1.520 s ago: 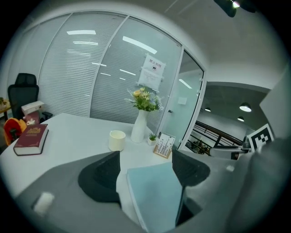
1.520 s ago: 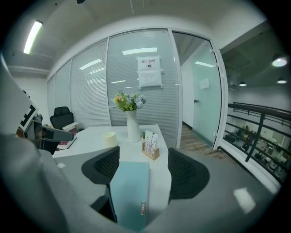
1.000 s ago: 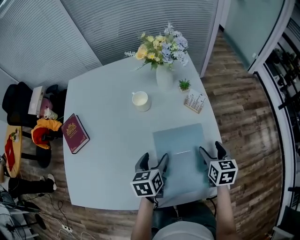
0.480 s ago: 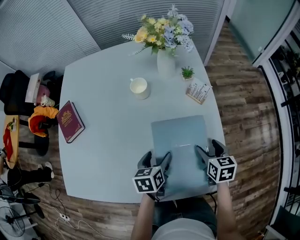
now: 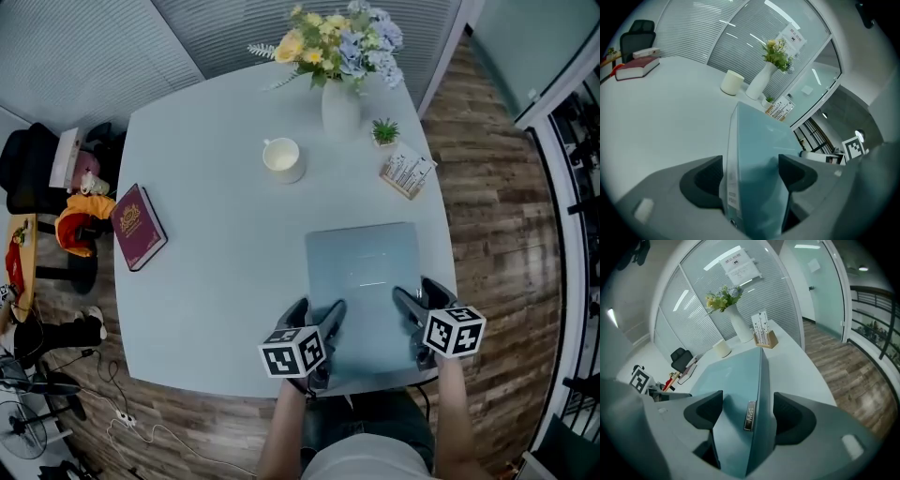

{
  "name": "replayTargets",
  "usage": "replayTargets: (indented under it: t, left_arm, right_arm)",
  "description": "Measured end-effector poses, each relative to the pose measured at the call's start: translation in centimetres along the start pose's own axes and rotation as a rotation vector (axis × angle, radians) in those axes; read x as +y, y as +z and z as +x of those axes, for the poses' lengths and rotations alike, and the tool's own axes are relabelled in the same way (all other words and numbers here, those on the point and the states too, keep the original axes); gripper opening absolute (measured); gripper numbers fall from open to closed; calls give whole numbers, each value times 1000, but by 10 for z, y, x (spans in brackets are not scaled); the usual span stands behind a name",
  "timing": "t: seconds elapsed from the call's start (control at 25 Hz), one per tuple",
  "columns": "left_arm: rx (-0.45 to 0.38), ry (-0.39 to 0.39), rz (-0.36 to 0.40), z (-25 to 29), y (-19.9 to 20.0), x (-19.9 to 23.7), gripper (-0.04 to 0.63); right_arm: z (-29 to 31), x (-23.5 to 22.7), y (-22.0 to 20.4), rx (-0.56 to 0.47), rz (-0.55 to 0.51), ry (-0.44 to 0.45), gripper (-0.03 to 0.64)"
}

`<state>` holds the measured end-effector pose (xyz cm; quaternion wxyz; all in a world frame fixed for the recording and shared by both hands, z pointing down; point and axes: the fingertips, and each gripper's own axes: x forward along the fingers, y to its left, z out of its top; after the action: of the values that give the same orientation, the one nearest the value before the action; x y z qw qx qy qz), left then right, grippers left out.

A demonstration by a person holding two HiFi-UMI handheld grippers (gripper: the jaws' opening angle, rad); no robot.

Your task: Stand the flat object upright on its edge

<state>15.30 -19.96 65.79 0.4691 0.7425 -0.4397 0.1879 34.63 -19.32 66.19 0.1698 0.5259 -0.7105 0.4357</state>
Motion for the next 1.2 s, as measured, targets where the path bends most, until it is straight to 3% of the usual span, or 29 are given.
replayTargets:
  t: [0.36, 0.72, 1.2]
  left_arm:
    - [18, -76, -121, 7, -9, 0, 362]
    - [56, -104, -122, 13, -10, 2, 367]
    - [97, -103, -121, 15, -11, 4, 373]
  right_arm:
    - [7, 2, -8, 40, 155, 128, 367]
    - [16, 2, -14, 128, 202, 160, 411]
    - [18, 2, -15, 202, 180, 133, 403]
